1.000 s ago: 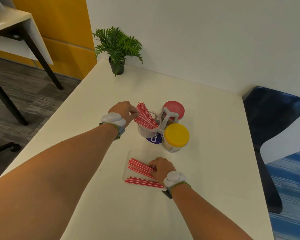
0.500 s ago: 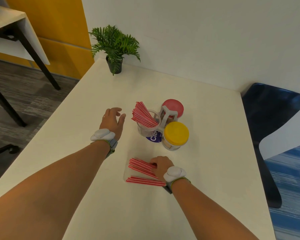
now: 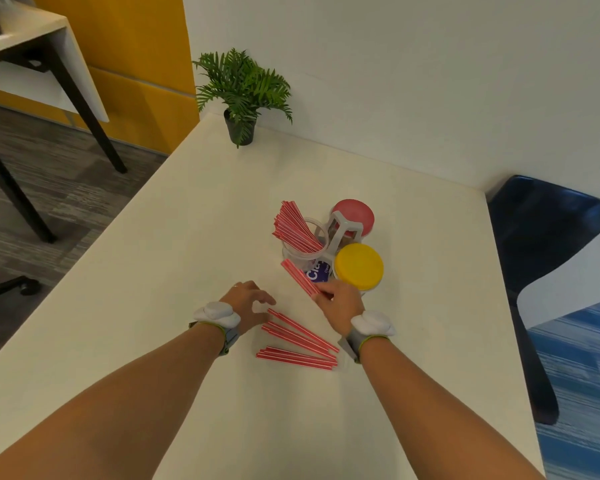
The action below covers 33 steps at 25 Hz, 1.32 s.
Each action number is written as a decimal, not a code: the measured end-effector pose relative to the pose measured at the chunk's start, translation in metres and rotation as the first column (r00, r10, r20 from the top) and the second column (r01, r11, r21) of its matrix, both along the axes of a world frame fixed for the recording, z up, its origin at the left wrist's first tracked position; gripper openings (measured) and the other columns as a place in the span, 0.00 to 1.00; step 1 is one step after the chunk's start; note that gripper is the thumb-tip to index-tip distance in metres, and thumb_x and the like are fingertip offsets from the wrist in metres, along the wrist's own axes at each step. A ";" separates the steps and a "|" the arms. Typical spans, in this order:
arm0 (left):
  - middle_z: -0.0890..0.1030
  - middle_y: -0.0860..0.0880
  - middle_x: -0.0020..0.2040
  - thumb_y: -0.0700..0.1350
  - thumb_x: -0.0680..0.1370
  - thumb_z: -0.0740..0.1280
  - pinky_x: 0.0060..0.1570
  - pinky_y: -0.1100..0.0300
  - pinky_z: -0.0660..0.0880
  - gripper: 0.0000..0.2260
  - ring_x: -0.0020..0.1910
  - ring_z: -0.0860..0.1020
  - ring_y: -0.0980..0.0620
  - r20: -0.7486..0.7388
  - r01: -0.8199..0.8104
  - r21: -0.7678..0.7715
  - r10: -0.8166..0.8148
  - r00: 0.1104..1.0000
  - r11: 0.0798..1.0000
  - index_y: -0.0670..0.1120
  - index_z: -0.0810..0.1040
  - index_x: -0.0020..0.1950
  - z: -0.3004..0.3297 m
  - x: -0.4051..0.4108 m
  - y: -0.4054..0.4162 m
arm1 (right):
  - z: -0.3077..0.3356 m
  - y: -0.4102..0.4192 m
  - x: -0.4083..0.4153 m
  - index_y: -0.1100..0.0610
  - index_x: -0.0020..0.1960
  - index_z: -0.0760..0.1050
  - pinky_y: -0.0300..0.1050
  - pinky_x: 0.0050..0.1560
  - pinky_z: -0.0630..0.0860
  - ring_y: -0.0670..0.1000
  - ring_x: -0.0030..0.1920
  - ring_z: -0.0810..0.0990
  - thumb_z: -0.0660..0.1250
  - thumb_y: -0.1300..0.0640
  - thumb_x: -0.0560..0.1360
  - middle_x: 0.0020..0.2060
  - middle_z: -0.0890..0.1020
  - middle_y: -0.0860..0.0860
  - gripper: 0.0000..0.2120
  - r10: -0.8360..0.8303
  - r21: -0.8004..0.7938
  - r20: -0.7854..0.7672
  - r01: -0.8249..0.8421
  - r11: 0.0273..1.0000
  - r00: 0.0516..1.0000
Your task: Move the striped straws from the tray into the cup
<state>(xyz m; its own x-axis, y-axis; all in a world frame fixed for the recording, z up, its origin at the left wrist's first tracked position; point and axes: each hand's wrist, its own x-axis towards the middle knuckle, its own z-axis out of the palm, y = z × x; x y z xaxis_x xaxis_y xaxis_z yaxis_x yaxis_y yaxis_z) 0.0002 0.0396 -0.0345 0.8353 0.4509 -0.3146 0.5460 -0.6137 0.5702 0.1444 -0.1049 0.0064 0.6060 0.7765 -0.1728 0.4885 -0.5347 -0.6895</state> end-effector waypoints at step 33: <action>0.76 0.50 0.59 0.52 0.75 0.63 0.61 0.55 0.62 0.15 0.60 0.72 0.48 -0.203 0.361 0.205 -0.321 0.925 0.910 0.53 0.74 0.61 -0.003 0.019 -0.011 | 0.013 0.100 0.044 0.56 0.58 0.75 0.48 0.59 0.74 0.56 0.56 0.78 0.67 0.56 0.73 0.56 0.81 0.57 0.14 -0.094 0.147 -0.008 0.094 0.985 0.996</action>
<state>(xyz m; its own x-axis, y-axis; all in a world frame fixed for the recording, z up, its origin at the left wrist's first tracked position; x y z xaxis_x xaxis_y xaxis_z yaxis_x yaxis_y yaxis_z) 0.0188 0.0283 -0.0374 0.8979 0.2248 -0.3783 0.3515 -0.8837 0.3091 0.1886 -0.0053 0.0194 0.6776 0.7328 -0.0615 0.4398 -0.4708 -0.7648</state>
